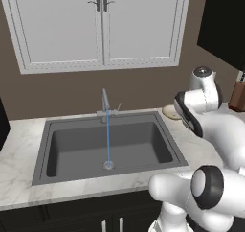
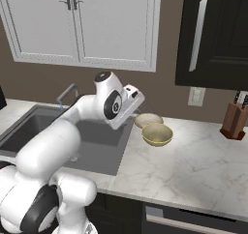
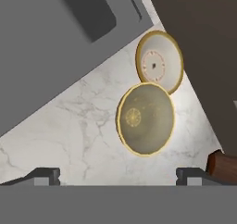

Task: Rinse each bowl for a few seconds and place them down in the sink or on the counter.

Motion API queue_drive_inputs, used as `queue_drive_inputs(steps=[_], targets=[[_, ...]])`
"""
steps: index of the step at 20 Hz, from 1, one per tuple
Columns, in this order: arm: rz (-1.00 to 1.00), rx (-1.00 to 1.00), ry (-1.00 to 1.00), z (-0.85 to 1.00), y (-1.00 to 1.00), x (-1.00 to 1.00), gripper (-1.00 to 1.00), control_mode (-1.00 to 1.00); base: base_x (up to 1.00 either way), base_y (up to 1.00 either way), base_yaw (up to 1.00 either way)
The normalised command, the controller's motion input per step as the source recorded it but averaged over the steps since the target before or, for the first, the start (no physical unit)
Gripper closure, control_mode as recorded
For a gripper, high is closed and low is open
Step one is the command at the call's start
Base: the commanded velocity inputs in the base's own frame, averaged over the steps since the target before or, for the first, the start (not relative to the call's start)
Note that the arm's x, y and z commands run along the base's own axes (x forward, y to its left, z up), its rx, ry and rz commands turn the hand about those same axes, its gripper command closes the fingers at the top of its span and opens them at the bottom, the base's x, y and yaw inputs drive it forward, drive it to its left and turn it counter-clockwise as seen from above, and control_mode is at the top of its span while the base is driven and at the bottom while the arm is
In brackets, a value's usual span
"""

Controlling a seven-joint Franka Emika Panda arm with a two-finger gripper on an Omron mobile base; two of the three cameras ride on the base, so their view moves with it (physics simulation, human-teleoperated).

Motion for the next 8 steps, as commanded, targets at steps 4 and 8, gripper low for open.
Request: queue_drive_inputs(steps=[4, 8], targets=[[0.05, -0.03, -0.02, 0.49, 0.18, -0.4, -1.0, -1.0, 0.0, 0.0, 0.0], [0.05, -0.02, 0.0, 0.44, 0.13, -0.47, -1.0, -1.0, 0.0, 0.0, 0.0]])
